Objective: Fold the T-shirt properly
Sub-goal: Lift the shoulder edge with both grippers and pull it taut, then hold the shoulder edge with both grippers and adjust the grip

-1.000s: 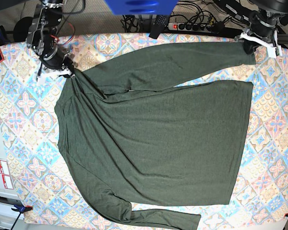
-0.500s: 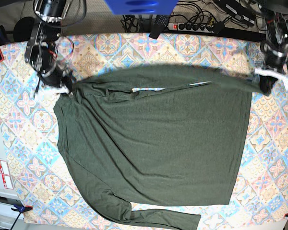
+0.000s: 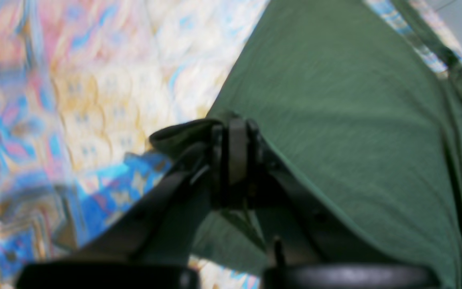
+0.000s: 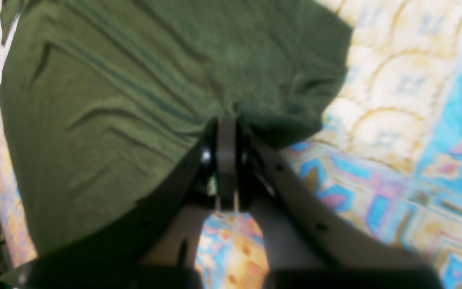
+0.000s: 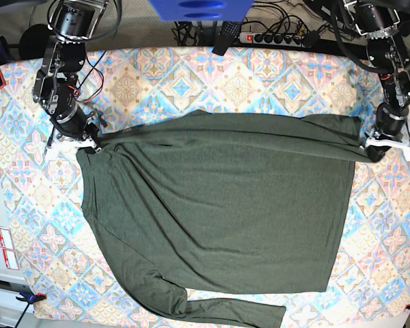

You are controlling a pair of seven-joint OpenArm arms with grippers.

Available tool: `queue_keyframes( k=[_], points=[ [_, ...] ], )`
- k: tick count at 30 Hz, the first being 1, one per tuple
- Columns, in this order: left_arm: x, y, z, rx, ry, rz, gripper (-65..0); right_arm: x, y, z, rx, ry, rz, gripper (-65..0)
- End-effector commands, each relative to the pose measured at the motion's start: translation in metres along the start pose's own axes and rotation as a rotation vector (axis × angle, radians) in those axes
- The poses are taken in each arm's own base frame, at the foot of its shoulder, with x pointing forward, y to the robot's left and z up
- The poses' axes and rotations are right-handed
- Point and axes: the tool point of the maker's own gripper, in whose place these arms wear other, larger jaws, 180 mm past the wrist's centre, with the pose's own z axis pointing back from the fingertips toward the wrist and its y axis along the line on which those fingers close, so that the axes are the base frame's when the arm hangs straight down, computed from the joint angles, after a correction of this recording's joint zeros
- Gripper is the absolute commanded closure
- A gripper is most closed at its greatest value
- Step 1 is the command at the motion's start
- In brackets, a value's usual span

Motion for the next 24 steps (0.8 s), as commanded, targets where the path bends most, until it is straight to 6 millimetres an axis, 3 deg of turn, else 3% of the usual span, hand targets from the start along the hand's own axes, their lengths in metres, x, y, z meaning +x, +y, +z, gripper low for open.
queue_keyframes(
  k=[1,7,12,14,20,24],
  points=[
    [0.014,-0.006,-0.003,-0.025,-0.036,-0.013,0.0,0.009,0.002,0.003,0.010,-0.022,0.008,0.0],
    [-0.020,0.002,-0.017,-0.007,0.061,0.016,-0.7,0.009,0.002,0.003,0.010,-0.022,0.008,0.0],
    [-0.026,0.001,-0.016,-0.011,0.077,0.016,-18.9,0.009,0.003,0.003,0.011,-0.023,0.009,0.0],
    [-0.034,0.008,-0.009,0.000,0.093,0.010,-22.6,0.009,0.003,0.003,0.011,-0.023,0.009,0.0],
    [-0.041,-0.001,0.027,-0.026,0.092,-0.084,-22.7,0.009,0.003,0.003,0.011,-0.023,0.009,0.0],
    [-0.056,0.001,0.033,-0.018,0.116,-0.072,-23.3,0.009,0.003,0.003,0.012,-0.022,0.009,0.0]
  ],
)
